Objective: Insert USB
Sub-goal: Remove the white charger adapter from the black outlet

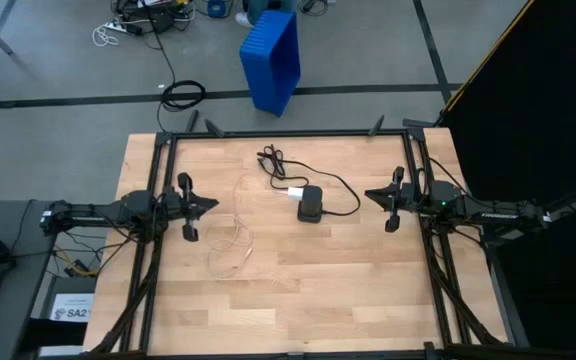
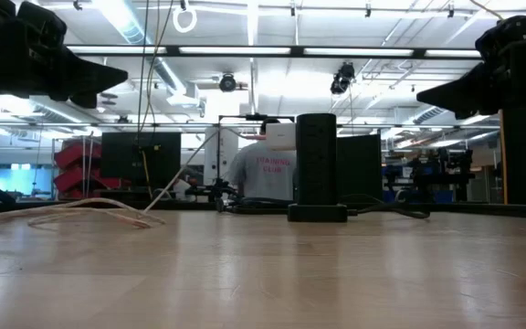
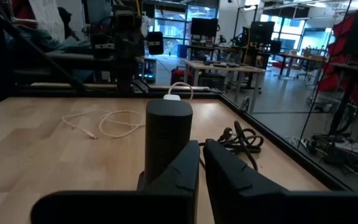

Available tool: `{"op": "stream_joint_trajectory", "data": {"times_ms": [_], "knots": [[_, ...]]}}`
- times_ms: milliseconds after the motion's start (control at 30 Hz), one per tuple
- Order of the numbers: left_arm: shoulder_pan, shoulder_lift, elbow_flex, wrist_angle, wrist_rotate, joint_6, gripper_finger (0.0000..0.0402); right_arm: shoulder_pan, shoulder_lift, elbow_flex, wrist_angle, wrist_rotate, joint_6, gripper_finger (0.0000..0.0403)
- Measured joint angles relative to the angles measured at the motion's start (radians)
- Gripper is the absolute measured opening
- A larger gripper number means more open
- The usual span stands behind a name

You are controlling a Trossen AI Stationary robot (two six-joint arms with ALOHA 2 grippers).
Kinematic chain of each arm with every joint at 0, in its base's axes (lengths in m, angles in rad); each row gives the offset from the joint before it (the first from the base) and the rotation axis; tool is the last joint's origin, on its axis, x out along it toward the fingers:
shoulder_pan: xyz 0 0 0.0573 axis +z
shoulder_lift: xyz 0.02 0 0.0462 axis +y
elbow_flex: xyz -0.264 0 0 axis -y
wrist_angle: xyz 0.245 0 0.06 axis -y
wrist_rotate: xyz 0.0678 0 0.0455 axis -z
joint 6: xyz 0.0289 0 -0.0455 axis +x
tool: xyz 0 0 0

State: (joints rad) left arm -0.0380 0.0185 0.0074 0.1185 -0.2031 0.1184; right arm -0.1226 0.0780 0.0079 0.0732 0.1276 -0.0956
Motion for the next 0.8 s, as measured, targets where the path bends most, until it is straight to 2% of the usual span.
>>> {"op": "stream_joint_trajectory", "data": {"times_ms": [800], "knots": [[0.0, 0.001, 0.0, -0.043, 0.003, 0.005, 0.0, 0.0, 0.0, -0.001, -0.027, 0.02, -0.001, 0.0]]}}
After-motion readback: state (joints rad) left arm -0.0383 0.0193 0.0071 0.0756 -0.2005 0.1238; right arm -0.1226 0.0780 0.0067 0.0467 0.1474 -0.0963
